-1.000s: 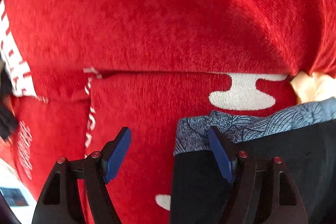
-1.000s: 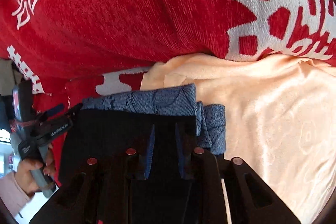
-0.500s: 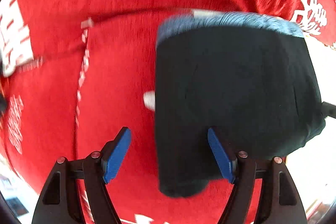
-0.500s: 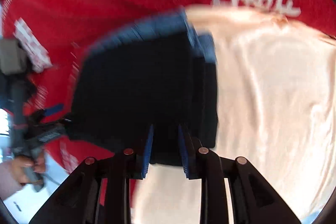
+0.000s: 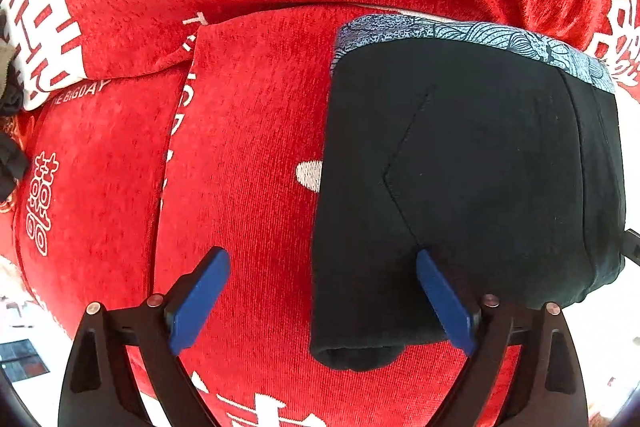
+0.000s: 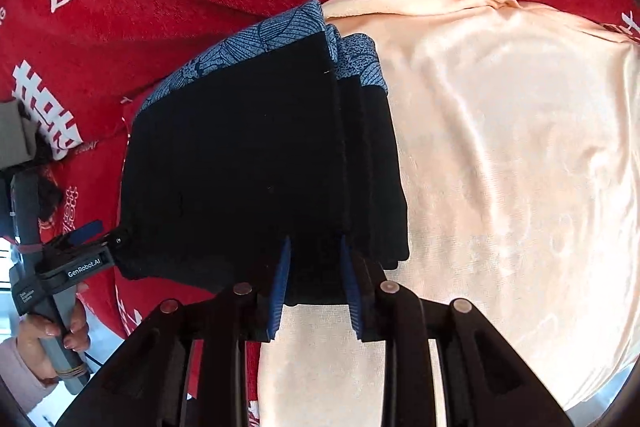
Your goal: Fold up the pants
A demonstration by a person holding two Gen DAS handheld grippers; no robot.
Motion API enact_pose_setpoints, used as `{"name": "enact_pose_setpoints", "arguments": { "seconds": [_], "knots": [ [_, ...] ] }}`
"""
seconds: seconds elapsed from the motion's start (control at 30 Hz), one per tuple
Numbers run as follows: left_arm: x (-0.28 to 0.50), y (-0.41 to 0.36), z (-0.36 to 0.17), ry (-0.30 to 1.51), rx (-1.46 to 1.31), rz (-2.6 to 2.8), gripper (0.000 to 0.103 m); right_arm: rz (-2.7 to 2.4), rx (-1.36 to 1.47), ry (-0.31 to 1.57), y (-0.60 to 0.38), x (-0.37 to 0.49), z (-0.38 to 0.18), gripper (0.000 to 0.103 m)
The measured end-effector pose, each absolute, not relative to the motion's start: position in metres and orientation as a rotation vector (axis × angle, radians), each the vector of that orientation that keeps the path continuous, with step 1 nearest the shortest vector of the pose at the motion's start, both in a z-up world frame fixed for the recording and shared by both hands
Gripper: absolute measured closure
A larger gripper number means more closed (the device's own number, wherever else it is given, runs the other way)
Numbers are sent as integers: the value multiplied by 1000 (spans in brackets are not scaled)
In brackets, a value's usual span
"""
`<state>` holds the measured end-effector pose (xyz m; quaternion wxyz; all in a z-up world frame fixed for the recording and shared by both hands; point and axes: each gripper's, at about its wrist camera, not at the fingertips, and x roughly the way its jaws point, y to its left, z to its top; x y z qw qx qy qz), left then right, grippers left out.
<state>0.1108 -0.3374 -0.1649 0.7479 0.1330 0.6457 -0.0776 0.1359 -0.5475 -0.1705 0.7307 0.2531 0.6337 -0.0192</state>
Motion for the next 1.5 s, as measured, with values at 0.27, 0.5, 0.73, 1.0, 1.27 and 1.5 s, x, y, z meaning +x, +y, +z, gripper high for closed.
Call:
{"name": "enact_pose_setpoints", "arguments": {
  "seconds": [0.27, 0.5, 0.73, 1.0, 1.27, 1.5],
  "knots": [
    [113, -337, -163, 1406, 323, -150, 1, -101, 604, 1416, -558, 130, -176, 46],
    [111, -340, -163, 1400, 348, -149, 1, -105, 620, 1431, -567, 117, -177, 36],
    [113, -339, -165, 1410, 351, -155, 1, -92, 632, 1440, -572, 106, -176, 30],
    [115, -338, -166, 1427, 345, -179, 1, -67, 658, 1445, -581, 107, -174, 27],
    [116, -337, -167, 1439, 329, -199, 1, -68, 685, 1442, -590, 103, -176, 25],
    [120, -332, -160, 1449, 284, -239, 1, -68, 686, 1397, -597, 99, -170, 22]
  ]
}}
